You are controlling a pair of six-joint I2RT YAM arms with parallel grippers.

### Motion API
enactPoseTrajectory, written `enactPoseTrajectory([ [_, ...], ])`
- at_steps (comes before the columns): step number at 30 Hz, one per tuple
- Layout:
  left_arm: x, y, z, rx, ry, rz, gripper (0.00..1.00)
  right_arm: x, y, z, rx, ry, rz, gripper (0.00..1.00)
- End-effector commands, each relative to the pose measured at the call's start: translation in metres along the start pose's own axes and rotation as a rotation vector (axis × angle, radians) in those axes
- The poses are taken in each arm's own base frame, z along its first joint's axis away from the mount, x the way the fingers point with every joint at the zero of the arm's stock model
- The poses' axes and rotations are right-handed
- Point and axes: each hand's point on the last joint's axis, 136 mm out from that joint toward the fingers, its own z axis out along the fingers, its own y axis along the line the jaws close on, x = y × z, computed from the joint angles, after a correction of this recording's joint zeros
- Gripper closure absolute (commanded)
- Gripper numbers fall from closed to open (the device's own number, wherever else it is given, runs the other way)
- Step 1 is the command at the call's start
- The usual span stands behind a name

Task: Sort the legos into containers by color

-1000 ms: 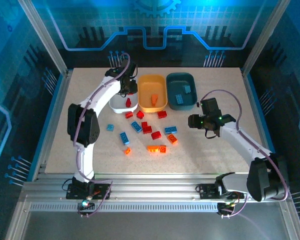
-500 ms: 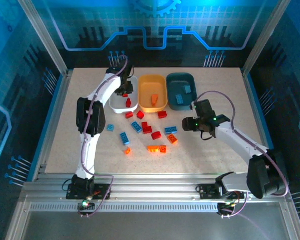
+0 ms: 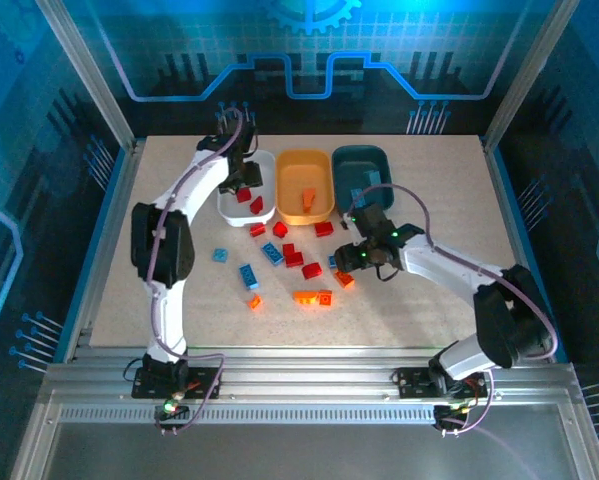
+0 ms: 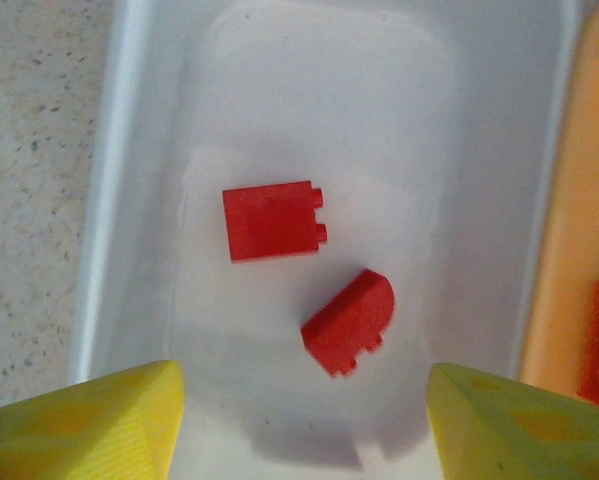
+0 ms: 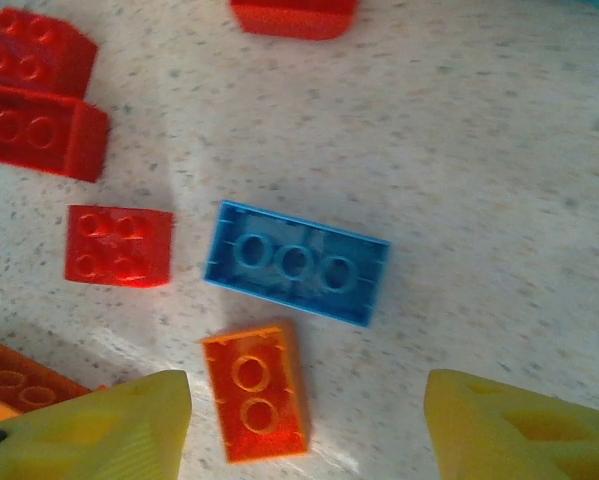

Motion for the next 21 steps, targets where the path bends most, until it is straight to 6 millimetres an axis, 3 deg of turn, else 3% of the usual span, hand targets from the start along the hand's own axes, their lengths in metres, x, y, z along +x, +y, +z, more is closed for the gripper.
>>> enactPoseTrajectory([
  [1,0.004,-0.005,-0.044,0.141,-0.075,-0.091,0.29,0.009,0.017,0.015,-0.026,0.083,-0.073,0.35],
  [8,0.092,0.01,-0.069,0.333,-0.023,-0.177,0.21,0.03,0.014,0.037,0.026,0.195,-0.098,0.38],
  [11,0.119,0.019,-0.078,0.369,-0.009,-0.188,0.19,0.041,0.016,0.04,0.026,0.216,-0.1,0.4],
  [14,0.139,0.026,-0.083,0.391,0.006,-0.201,0.19,0.047,0.014,0.043,0.04,0.227,-0.087,0.46],
  [17,0.149,0.031,-0.085,0.393,0.013,-0.197,0.19,0.042,0.011,0.039,0.075,0.209,-0.072,0.66],
  [21,0.15,0.033,-0.089,0.387,0.004,-0.175,0.18,0.03,0.015,0.028,0.078,0.179,-0.088,0.71],
])
